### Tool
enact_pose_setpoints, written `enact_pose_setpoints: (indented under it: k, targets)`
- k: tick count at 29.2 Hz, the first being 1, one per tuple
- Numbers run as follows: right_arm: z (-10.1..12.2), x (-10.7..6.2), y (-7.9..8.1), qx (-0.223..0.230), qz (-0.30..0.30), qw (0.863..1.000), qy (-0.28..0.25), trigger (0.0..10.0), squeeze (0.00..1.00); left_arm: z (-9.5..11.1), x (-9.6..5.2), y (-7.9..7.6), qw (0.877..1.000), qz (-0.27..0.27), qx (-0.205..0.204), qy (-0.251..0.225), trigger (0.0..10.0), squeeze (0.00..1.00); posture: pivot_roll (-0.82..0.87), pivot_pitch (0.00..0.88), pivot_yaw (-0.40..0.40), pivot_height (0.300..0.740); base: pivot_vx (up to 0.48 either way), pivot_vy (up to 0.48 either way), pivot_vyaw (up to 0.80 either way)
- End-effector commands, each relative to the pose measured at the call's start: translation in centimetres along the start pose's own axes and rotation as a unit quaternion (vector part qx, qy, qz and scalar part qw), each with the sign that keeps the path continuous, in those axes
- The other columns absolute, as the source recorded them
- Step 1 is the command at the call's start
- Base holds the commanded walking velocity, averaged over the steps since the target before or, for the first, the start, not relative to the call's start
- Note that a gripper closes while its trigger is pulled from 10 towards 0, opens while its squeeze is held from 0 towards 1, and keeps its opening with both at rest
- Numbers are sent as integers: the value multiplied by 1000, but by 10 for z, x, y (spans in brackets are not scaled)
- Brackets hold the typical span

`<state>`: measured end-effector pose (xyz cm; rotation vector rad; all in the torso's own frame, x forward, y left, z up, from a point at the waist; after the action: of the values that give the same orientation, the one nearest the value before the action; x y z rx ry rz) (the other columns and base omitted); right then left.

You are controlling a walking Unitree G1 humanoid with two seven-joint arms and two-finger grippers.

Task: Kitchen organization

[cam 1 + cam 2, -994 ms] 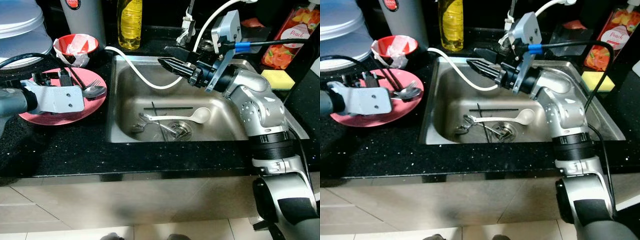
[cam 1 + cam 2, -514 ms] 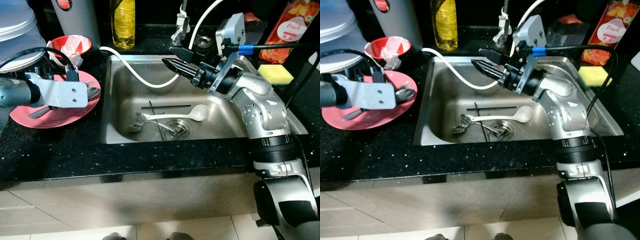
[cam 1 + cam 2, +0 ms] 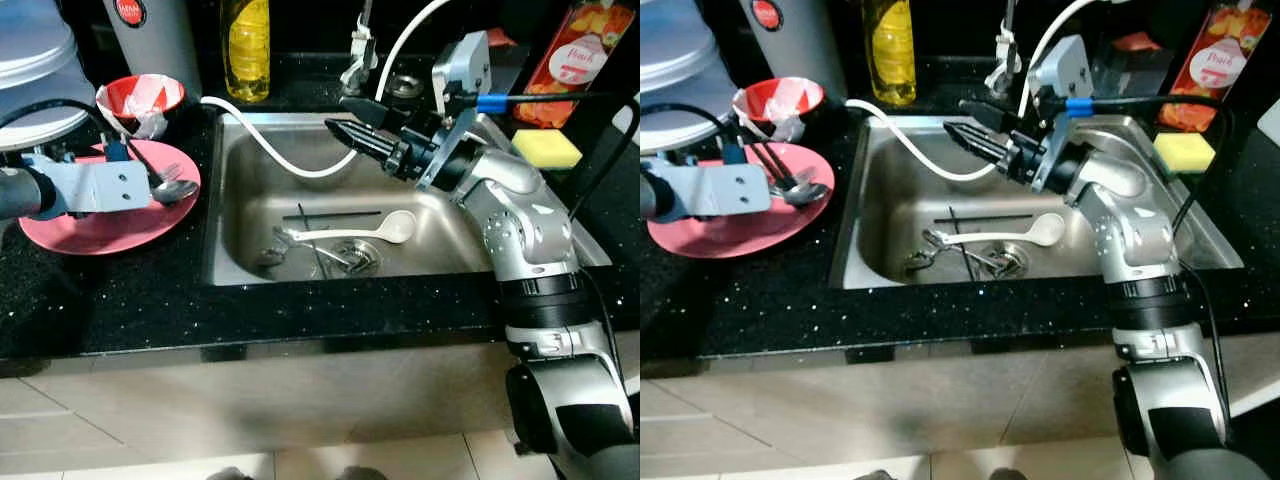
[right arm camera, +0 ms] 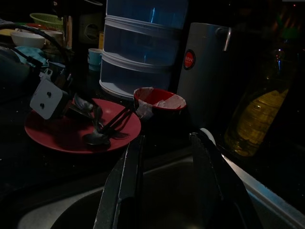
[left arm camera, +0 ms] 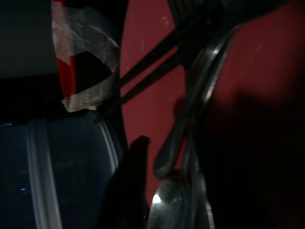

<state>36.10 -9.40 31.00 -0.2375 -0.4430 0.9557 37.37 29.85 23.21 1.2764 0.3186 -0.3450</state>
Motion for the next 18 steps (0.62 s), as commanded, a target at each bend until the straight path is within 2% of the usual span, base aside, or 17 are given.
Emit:
enact_pose_setpoints:
  k: [1, 8, 13, 15, 16, 18]
  targets:
    - [6, -1, 0, -12, -1, 1000, -8, 10000, 0, -5, 9, -24, 999, -38, -10, 7, 0, 0, 1, 40, -6, 740, 0, 0, 0]
    - [6, -3, -1, -12, -4, 1000, -7, 10000, 0, 3, 9, -19, 999, -28, -13, -15, 0, 0, 1, 43, -2, 740, 0, 0, 0]
    - [5, -3, -1, -11, -6, 1000, -8, 10000, 0, 11, 6, -10, 999, -11, -5, -31, 0, 0, 5, 45, 0, 740, 0, 0, 0]
    - [5, -3, -1, -10, -7, 1000, -9, 10000, 0, 25, 0, 4, 998, 13, 2, -55, 0, 0, 7, 45, -2, 740, 0, 0, 0]
    - [5, -3, -1, -10, -7, 1000, -9, 10000, 0, 25, 0, 4, 998, 13, 2, -55, 0, 0, 7, 45, -2, 740, 0, 0, 0]
    - [5, -3, -1, -9, -7, 1000, -9, 10000, 0, 43, -10, 20, 996, 36, 1, -83, 0, 0, 9, 46, -4, 740, 0, 0, 0]
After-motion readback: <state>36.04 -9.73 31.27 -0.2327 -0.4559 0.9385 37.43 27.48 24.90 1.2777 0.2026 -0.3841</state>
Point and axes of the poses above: a point about 5 cm out from each wrist's last joint towards the gripper, its own x axis pointing out of the wrist towards the gripper, its own z axis along the axis of the wrist's last joint, y = z × x, the point moved 4 cm from there along x, pointing out of the wrist towards the gripper, and after that the axes turned 7 degrees about -x, right-handed, at the moved point
